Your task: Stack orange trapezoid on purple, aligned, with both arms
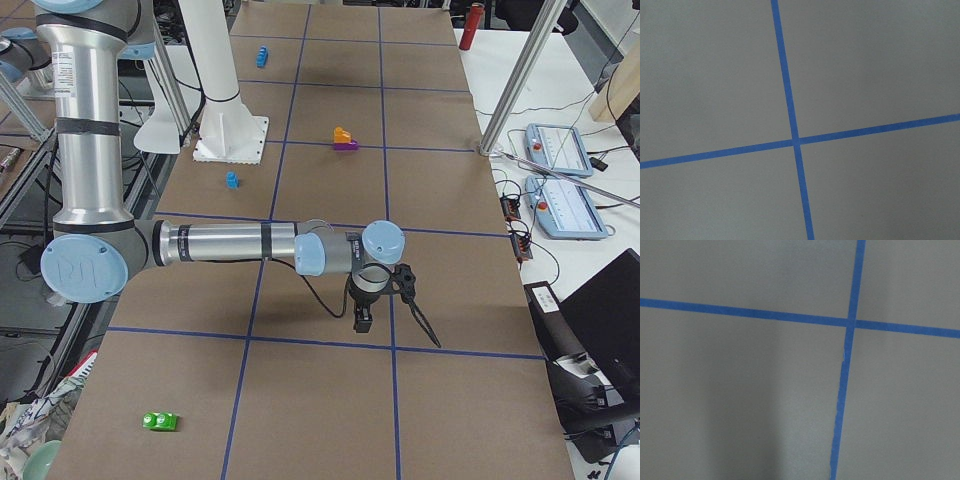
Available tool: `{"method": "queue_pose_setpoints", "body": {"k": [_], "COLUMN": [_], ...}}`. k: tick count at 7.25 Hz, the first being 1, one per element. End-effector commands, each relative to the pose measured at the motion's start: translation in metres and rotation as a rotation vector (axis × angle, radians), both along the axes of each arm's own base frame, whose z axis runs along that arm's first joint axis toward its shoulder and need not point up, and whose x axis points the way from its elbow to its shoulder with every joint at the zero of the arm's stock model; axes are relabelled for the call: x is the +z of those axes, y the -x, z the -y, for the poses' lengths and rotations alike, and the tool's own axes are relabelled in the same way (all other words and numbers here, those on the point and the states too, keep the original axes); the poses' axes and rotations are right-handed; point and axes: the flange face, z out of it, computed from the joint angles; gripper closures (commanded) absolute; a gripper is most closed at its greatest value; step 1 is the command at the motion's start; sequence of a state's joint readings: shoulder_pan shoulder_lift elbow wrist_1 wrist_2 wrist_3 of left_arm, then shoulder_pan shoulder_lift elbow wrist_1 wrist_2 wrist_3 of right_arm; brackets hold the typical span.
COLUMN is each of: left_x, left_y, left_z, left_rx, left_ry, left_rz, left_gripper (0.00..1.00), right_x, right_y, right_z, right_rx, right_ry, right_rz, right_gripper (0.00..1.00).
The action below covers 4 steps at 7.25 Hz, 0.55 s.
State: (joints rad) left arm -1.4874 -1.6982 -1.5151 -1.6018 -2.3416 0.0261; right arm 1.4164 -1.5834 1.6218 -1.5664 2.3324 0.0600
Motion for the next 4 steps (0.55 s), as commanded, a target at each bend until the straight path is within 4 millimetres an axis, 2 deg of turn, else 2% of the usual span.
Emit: {"method": "queue_pose_setpoints", "body": {"k": [1,4], "left_x": [0.0021,0.0016], "left_y": [0.0006,-0.0007], "left_z": [-0.0013,-0.0007], "left_rx": [-0.001,0.001], "left_ry": [0.001,0.002], "left_rz": [0.002,-0.004], "left_gripper": [0.0,0.0], "right_x": [0.0021,0.005], "right_y": [0.0001,0.0039], "right_z": [-0.002,-0.0033], "right_rx": [-0.006,-0.012], "right_ry": [-0.001,0.009], "right_rz": [0.002,0.004], "right_gripper": [0.0,0.0]}}
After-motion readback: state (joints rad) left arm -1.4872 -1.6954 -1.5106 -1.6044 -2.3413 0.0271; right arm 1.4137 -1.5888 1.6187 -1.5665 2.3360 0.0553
